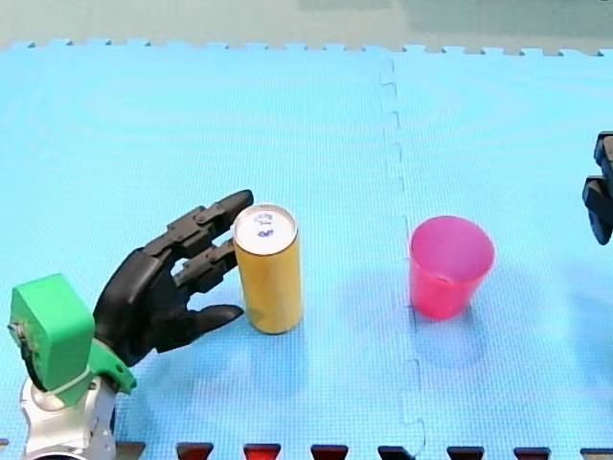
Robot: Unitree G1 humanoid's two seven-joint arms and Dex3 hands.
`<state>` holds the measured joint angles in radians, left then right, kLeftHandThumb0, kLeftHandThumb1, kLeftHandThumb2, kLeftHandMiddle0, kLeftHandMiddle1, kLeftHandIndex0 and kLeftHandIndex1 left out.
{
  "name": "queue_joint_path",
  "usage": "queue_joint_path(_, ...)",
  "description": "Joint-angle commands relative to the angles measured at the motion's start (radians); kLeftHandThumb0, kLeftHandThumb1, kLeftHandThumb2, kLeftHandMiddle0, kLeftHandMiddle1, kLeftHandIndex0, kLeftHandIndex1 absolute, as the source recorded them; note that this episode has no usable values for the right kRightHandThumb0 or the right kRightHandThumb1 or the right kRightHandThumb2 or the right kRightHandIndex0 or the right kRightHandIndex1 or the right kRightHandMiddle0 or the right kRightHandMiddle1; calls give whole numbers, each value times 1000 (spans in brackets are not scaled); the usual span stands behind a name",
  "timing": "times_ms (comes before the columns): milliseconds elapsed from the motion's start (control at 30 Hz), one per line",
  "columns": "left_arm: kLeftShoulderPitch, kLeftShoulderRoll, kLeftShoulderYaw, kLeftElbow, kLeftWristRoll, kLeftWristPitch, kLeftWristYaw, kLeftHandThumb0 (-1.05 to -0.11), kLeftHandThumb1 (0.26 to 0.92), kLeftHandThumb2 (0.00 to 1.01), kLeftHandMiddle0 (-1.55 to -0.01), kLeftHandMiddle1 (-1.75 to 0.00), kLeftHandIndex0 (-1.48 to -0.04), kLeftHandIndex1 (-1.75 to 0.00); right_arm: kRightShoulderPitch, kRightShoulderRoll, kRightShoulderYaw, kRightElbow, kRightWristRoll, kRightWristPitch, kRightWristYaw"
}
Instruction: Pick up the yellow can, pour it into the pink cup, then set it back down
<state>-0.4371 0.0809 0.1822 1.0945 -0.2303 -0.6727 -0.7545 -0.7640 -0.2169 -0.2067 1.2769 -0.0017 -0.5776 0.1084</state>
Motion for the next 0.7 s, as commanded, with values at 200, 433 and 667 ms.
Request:
queue_joint_path(200, -4, 0, -26, -36, 38, 6, 34, -840, 600, 4, -351, 0, -310, -1, -1, -5, -2, -1, 4, 3, -3)
queue_joint_path(433, -2, -15, -65, -78, 88, 46, 122, -872, 630, 10, -352, 0, -308, 0, 1, -4, -4, 1, 6, 2, -1)
queue_joint_path(667, -4, -28, -66, -83, 84, 69, 155, -864, 627, 1, -361, -4, -322, -7, 6, -6, -7, 1, 8, -1, 0)
